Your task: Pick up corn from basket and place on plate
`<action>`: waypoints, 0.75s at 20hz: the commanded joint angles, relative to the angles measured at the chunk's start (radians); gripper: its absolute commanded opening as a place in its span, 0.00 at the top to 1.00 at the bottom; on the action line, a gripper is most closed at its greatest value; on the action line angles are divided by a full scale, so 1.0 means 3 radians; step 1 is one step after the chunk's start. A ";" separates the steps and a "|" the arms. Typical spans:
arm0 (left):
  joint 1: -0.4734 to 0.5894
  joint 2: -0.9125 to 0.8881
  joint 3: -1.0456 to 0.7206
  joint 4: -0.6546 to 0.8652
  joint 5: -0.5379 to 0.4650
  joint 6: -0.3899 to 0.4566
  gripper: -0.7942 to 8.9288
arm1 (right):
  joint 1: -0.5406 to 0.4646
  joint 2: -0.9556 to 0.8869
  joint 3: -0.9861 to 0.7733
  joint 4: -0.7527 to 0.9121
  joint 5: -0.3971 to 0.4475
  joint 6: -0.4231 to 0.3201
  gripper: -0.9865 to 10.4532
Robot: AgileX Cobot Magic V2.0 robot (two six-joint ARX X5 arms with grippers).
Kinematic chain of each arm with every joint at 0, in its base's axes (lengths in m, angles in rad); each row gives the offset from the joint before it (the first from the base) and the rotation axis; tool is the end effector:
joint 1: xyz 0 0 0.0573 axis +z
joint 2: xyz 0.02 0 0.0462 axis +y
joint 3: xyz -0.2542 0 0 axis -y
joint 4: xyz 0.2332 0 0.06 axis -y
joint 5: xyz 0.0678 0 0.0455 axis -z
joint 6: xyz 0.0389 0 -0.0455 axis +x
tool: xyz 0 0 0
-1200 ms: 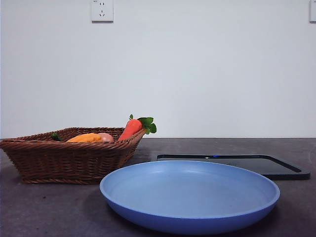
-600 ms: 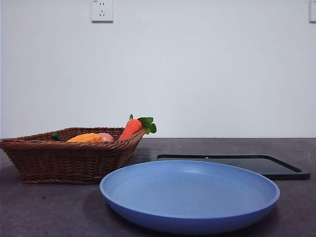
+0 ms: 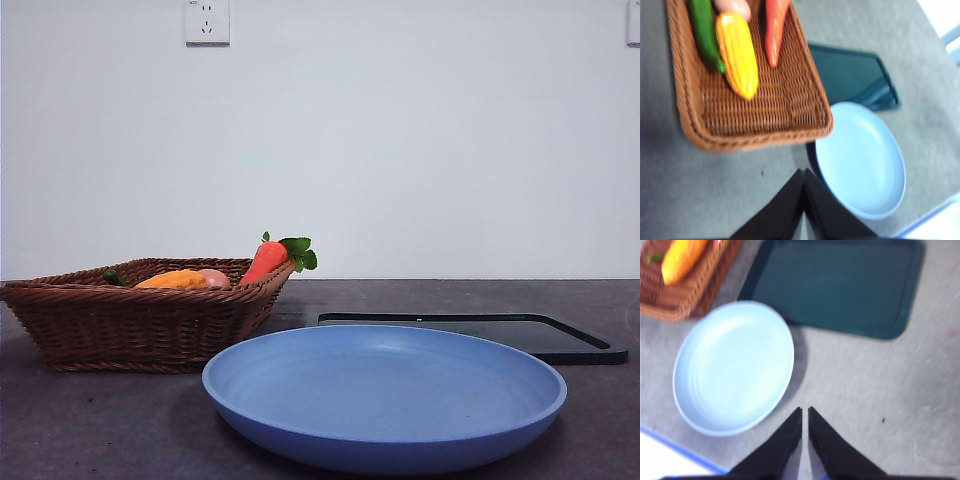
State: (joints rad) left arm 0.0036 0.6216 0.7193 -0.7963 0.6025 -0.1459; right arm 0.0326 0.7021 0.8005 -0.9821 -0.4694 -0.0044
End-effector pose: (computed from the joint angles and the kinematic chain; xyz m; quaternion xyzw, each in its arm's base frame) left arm 0.1161 -0.0216 0.2698 -0.1673 0.3460 -0.2526 0.8880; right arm 0.1165 0.0214 0.2711 0.0907 0.4170 0.2254 0.8758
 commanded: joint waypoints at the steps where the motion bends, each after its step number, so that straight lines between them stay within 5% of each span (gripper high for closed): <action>1: -0.0013 0.0019 0.0050 0.0017 0.0020 0.0112 0.91 | 0.0041 0.0075 0.0061 0.0032 -0.0008 -0.0083 0.91; 4: -0.0013 0.0020 0.0050 0.0025 0.0018 0.0097 0.72 | 0.0062 0.0094 0.0062 0.0057 -0.0009 -0.0080 0.88; 6: -0.0013 0.0020 0.0050 0.0047 0.0018 0.0097 0.55 | 0.0062 0.0094 0.0062 0.0070 -0.0008 -0.0069 0.75; 8: -0.0013 0.0020 0.0050 0.0057 0.0018 0.0083 0.53 | 0.0062 0.0097 0.0062 0.0079 -0.0011 0.0008 0.64; 15: -0.0013 0.0020 0.0051 0.0090 0.0020 0.0081 0.53 | 0.0160 0.0404 0.0062 0.0249 -0.0020 0.0081 0.63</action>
State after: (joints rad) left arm 0.0013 0.6216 0.7193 -0.7807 0.6029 -0.1299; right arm 0.0772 0.8150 0.8017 -0.9142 -0.4717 0.0078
